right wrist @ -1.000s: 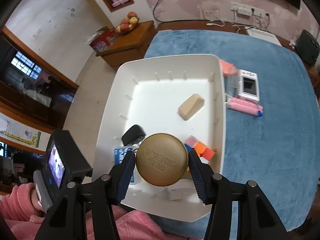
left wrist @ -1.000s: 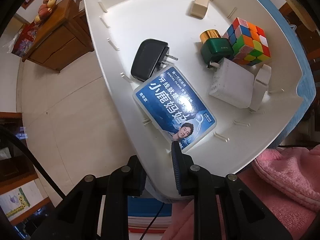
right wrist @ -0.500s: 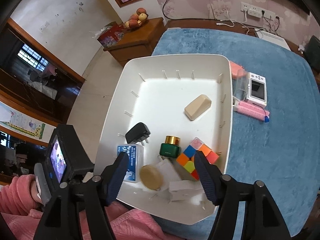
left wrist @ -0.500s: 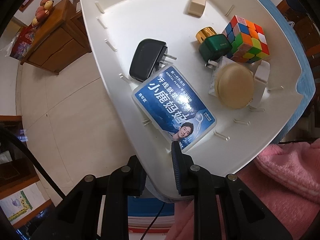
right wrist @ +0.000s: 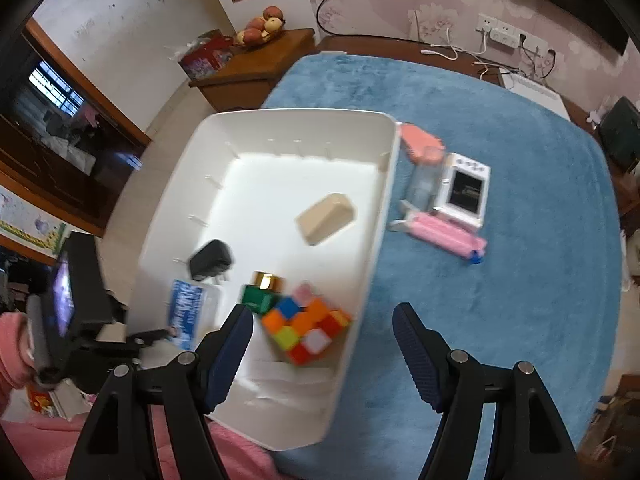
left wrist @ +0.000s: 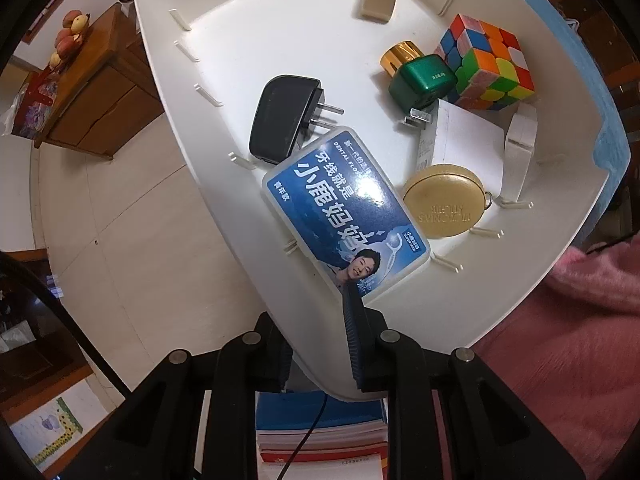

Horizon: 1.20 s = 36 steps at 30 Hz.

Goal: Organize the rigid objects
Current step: 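Move the right gripper to the pink hair roller and grasp it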

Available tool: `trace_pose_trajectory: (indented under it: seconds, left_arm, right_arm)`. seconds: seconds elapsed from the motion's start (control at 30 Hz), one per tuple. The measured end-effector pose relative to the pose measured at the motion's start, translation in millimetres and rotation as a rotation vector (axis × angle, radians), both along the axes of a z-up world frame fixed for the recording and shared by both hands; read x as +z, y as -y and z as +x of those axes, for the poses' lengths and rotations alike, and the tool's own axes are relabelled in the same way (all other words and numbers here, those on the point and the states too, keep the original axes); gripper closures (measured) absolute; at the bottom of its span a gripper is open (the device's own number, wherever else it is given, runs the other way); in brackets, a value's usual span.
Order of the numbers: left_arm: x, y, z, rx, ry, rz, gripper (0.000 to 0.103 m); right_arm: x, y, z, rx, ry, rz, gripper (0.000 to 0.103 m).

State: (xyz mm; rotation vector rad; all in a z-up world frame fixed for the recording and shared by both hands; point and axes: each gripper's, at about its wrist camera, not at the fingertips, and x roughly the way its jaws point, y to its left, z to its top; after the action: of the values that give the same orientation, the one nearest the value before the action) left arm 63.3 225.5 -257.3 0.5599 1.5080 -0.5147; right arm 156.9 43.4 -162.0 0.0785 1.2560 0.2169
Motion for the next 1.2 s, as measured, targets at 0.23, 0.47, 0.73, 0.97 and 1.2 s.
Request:
trace_pose_trajectory:
  seconds: [0.23,0.47,0.73,0.97,1.2]
  left_arm:
    - [0,5,2,-0.012,-0.006,0.021,0.080]
    - [-3,15,5,-0.020,-0.025,0.063,0.080]
    - [-7,25,10,-0.005,-0.040,0.105,0.080]
    - [-11,30,15,0.009,-0.057,0.130,0.080]
    - [-13,29,17,0.034,-0.060,0.136,0.080]
  right_arm:
    - [-18,45,19,-0.007,-0.016,-0.034,0.026]
    - [-54,93,47,-0.057,-0.083,0.047,0.026]
    - [-91,120,76,-0.039,-0.038,0.115,0.026]
    - [-111,119,88,0.027,0.012,0.151,0.026]
    - [-121,102,88,0.079,0.007,0.046,0.026]
